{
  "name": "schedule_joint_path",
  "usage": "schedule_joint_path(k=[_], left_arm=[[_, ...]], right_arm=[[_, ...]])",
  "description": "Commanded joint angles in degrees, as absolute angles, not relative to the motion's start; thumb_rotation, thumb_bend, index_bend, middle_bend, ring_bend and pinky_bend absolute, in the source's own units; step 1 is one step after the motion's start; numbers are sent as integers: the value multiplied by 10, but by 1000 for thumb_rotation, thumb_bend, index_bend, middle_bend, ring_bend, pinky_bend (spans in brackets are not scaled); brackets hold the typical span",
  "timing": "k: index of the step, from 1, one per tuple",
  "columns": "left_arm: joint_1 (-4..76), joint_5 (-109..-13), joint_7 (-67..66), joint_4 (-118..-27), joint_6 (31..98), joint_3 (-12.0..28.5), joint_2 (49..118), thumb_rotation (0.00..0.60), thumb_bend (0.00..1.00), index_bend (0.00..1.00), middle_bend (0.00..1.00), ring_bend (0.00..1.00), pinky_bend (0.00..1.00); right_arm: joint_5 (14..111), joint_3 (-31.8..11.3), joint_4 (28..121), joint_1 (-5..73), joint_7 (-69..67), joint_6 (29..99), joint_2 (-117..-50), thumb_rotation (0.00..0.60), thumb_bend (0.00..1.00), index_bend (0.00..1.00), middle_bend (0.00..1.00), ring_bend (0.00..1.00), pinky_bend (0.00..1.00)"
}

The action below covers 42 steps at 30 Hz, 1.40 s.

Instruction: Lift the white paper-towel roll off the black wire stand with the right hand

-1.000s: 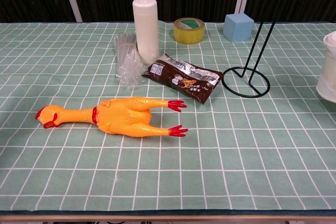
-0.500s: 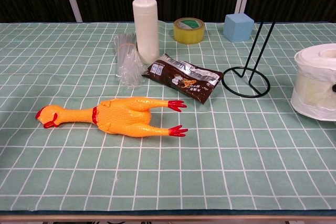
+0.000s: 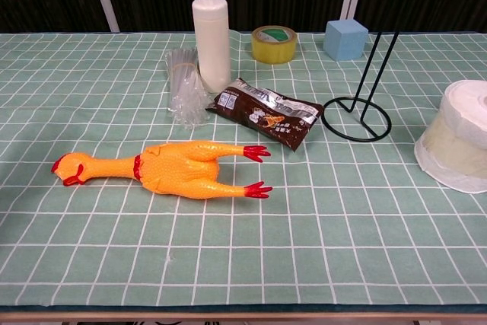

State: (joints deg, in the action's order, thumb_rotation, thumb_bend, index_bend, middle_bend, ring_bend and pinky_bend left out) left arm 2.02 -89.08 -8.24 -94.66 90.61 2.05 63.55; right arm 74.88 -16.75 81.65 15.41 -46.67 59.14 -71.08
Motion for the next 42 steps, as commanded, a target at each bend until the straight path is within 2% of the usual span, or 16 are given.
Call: schedule_joint_path(k=[1,6,11,15,18,23,35,42], left_arm=[[21,-891,-84,-947,905,20,636,600,41,141,64,6,25],[22,-896,-85,-953,898,14,636,600,40,141,63,6,25],[22,-892,-88,-962,888,10,632,600,41,141,61,6,20],[23,-884,-85,-961,889,15,630,600,40,141,61,3,8],[24,-888,-70,-954,894,18,628,600,40,141,62,0,0],[23,-888,-58,-938,904,24,630,600,40,141,62,0,0],[28,-890,-77,-942,887,17,632,600,40,141,61,0,0],[25,-892,-74,-945,894,16,627,600,40,141,61,0,0]], right_arm=[[767,-178,815,139,-454,638,-669,600,42,0,0,0,16],[851,-150,848,108,-374,724,-605,600,41,9,0,8,44],[966,-88,898,67,-180,815,-574,600,41,20,0,34,44],[1023,-29,935,39,-18,814,-572,600,41,20,0,34,44],[1017,-10,949,27,52,802,-586,600,40,20,0,33,44],[988,-5,934,28,90,783,-609,600,41,20,0,34,44],[954,-30,910,20,88,845,-633,600,40,20,0,33,44],[936,-30,915,21,90,845,-631,600,40,20,0,33,44]])
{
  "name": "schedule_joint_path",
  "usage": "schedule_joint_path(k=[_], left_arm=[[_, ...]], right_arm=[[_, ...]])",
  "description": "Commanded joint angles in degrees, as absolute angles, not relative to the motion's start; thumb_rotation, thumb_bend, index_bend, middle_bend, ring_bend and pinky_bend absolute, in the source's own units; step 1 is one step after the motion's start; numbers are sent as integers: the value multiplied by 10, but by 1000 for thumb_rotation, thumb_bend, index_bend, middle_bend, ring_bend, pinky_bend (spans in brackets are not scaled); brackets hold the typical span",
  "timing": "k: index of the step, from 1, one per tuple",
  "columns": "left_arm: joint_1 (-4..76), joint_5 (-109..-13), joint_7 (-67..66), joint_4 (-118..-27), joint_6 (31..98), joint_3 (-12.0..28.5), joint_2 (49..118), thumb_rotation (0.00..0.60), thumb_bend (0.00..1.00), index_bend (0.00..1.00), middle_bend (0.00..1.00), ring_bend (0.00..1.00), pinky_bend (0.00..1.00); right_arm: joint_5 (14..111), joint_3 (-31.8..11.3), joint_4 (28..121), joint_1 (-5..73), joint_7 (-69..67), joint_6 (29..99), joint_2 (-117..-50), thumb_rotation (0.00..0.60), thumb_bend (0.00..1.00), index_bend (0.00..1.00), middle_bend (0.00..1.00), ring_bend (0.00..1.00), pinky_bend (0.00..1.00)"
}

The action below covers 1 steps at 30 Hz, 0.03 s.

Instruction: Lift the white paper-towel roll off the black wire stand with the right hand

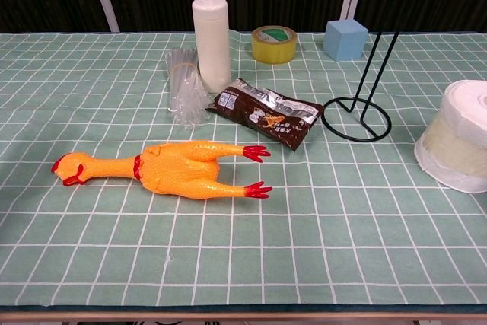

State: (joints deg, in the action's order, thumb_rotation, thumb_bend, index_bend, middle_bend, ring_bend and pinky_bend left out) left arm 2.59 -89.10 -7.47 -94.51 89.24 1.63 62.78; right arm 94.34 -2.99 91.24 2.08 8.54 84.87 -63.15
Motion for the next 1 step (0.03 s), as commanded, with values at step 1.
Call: schedule_joint_path(k=[1], left_arm=[[25,-893,-74,-945,895,16,627,600,40,141,61,0,0]], right_arm=[[933,-30,917,21,93,844,-631,600,40,20,0,33,44]])
